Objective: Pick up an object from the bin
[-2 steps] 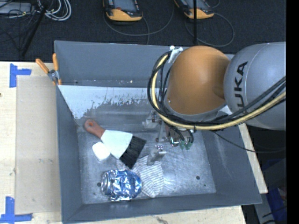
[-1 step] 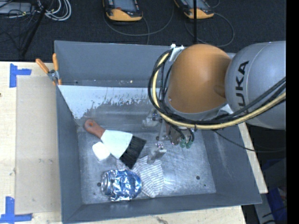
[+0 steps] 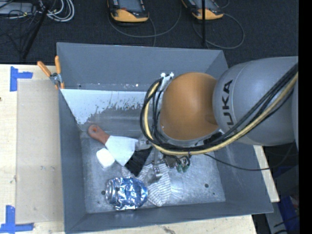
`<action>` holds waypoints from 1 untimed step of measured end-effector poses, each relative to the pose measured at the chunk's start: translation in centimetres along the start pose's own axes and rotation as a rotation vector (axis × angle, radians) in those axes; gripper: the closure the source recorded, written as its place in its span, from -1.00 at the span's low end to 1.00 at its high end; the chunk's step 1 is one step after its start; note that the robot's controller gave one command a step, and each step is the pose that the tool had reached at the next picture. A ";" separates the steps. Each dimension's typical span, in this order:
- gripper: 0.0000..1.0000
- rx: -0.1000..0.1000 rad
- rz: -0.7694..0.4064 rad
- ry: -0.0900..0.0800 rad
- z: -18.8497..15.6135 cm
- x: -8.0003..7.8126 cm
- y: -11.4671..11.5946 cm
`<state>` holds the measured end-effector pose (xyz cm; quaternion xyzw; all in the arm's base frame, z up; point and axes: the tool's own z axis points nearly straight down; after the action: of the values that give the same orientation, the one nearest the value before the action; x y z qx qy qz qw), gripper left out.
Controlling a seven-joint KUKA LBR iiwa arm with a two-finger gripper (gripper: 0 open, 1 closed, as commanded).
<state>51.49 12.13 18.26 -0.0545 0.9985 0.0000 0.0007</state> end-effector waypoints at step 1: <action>-1.00 0.000 -0.239 0.005 2.2 3.7 3.3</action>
Offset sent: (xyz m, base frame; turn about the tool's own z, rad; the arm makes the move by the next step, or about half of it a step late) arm -0.0308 0.0310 -0.0504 -0.6639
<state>47.44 15.05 16.07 -0.1729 0.9849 -0.0001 -0.0016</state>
